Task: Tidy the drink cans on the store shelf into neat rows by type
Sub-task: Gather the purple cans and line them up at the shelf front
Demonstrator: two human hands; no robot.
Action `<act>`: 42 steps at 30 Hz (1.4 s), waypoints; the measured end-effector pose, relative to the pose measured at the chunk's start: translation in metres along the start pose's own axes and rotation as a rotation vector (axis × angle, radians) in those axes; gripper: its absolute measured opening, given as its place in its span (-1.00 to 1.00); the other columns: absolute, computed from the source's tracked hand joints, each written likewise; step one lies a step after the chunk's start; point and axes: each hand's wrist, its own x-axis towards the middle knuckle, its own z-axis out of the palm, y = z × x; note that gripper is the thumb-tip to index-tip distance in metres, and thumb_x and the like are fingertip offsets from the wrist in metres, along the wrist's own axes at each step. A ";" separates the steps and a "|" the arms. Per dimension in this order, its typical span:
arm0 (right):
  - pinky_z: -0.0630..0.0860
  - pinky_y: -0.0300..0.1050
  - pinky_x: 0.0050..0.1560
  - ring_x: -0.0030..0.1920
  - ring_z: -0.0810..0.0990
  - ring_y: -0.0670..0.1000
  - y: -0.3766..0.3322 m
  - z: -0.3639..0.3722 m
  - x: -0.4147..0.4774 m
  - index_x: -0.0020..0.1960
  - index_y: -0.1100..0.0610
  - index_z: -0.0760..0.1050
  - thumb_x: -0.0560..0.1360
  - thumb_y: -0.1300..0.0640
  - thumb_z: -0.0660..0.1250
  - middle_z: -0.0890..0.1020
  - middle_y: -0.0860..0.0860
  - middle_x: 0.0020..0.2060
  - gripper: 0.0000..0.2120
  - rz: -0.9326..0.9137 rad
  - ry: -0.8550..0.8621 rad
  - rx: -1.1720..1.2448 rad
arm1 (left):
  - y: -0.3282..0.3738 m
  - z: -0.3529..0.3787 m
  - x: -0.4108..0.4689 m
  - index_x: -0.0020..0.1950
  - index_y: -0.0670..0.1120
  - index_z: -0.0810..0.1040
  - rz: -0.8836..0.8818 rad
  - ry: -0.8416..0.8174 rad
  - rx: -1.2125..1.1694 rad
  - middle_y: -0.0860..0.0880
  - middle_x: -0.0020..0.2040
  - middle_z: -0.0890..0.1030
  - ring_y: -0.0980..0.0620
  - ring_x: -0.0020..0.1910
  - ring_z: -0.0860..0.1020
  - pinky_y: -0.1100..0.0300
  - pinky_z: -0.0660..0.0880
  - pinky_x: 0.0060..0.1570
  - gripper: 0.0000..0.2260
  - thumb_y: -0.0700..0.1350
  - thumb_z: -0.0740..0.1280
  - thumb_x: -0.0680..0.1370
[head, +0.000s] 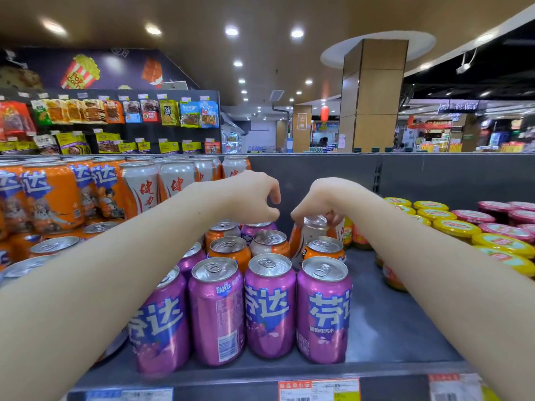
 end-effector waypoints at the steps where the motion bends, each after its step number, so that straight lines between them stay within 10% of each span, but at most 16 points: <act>1: 0.66 -0.01 0.01 -0.17 0.66 0.10 0.003 0.000 0.000 -0.01 0.18 0.52 0.32 -0.09 0.50 0.62 0.11 -0.14 -0.58 -0.014 0.042 0.047 | 0.001 0.000 0.002 0.32 0.00 0.53 0.007 -0.003 -0.006 0.02 0.14 0.61 0.02 0.08 0.57 0.13 0.55 0.08 -0.66 0.05 0.36 0.57; 9: 0.64 0.02 0.00 0.00 0.62 0.02 0.020 -0.008 -0.020 0.17 0.08 0.46 0.28 -0.01 0.59 0.61 0.03 -0.01 -0.45 -0.340 0.277 0.377 | 0.009 0.007 0.012 0.44 0.02 0.35 -0.024 -0.061 -0.192 0.07 0.14 0.59 0.05 0.10 0.57 0.03 0.56 0.16 -0.25 0.30 0.50 0.38; 17: 0.64 -0.13 -0.01 0.04 0.64 -0.10 0.030 0.005 -0.034 0.22 -0.01 0.43 0.34 0.09 0.60 0.62 -0.09 0.07 -0.47 -0.576 0.424 0.668 | 0.011 0.000 0.009 0.17 0.03 0.50 0.011 0.111 -0.403 0.05 0.01 0.62 0.06 -0.03 0.61 0.03 0.62 0.01 -0.49 0.16 0.57 0.33; 31: 0.55 0.07 0.27 0.19 0.66 0.17 0.053 0.033 -0.034 0.39 0.16 0.42 0.51 0.23 0.46 0.65 0.17 0.21 -0.52 -0.615 0.096 1.464 | 0.017 -0.010 -0.001 0.42 -0.03 0.37 -0.042 0.294 -1.319 -0.16 0.23 0.63 -0.09 0.07 0.71 -0.04 0.65 0.05 -0.39 -0.07 0.57 0.45; 42: 0.60 0.13 0.21 0.21 0.65 0.06 0.049 0.030 -0.050 0.41 0.08 0.45 0.51 0.22 0.45 0.65 0.04 0.23 -0.51 -0.716 0.266 1.466 | 0.040 0.006 -0.021 0.26 0.05 0.49 0.015 0.308 -0.868 0.09 0.00 0.72 0.20 -0.05 0.69 0.26 0.64 -0.05 -0.36 -0.08 0.68 0.27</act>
